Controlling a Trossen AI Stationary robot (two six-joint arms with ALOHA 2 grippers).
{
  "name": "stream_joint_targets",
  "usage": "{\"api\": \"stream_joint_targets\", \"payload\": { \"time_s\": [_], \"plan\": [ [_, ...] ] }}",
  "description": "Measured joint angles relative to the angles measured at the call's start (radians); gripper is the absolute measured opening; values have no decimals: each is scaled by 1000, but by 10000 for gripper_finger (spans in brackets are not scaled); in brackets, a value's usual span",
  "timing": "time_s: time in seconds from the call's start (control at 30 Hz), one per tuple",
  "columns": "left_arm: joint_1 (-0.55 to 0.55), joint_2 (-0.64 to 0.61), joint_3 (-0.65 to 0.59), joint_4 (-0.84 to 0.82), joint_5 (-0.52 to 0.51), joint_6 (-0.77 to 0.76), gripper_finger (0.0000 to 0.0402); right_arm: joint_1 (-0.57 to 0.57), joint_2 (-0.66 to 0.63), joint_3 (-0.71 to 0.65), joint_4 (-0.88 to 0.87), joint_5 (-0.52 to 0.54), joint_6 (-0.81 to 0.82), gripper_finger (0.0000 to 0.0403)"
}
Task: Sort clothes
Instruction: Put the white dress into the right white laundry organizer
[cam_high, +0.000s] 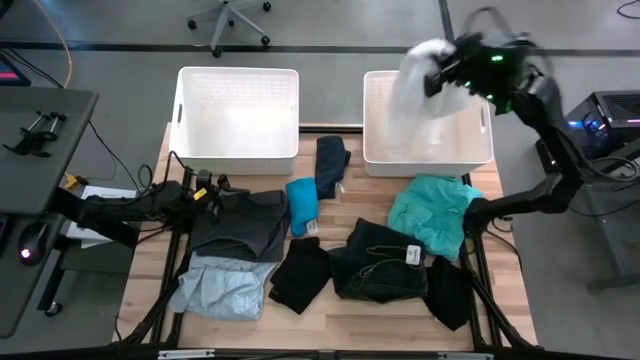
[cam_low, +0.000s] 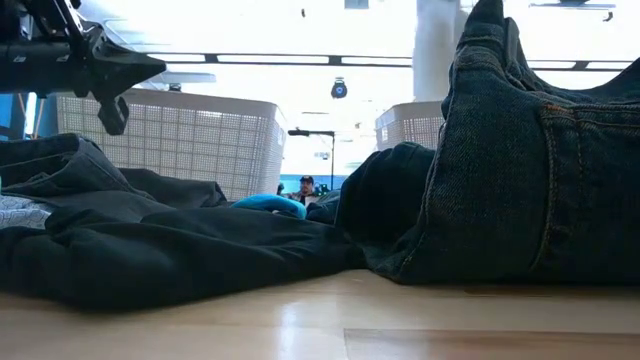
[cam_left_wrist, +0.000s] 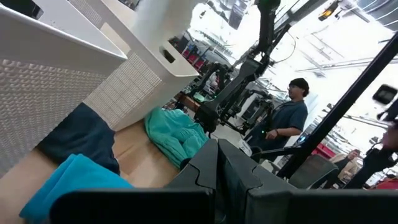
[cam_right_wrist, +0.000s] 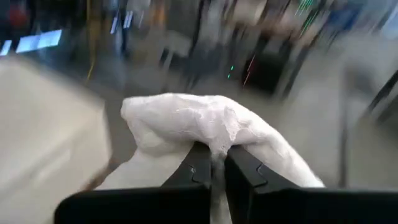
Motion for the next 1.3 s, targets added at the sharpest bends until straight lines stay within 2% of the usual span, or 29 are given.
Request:
{"api": "stream_joint_targets", "payload": {
  "time_s": [0.13, 0.2, 0.43, 0.63, 0.8, 1.07, 1.17, 1.3],
  "plan": [
    [0, 0, 0, 0, 0, 0, 1, -33, 13, -177, -143, -178, 112, 2],
    [0, 0, 0, 0, 0, 0, 1, -42, 11, -285, -167, -219, 143, 2],
    [0, 0, 0, -4, 0, -1, 1, -120, 11, -644, -64, -130, 270, 2],
    [0, 0, 0, -78, 0, -25, 1, -179, 11, -831, 69, -130, 317, 2],
    [0, 0, 0, -98, -1, -61, 1, -207, 63, -910, 108, -134, 306, 2],
    [0, 0, 0, -25, -7, -166, 1, -208, 191, -922, 145, -141, 261, 8],
    [0, 0, 0, -20, -7, -196, 1, -209, 205, -922, 144, -132, 261, 33],
    [0, 0, 0, -21, -7, -218, 1, -224, 189, -920, 124, -157, 244, 94]
  ]
}}
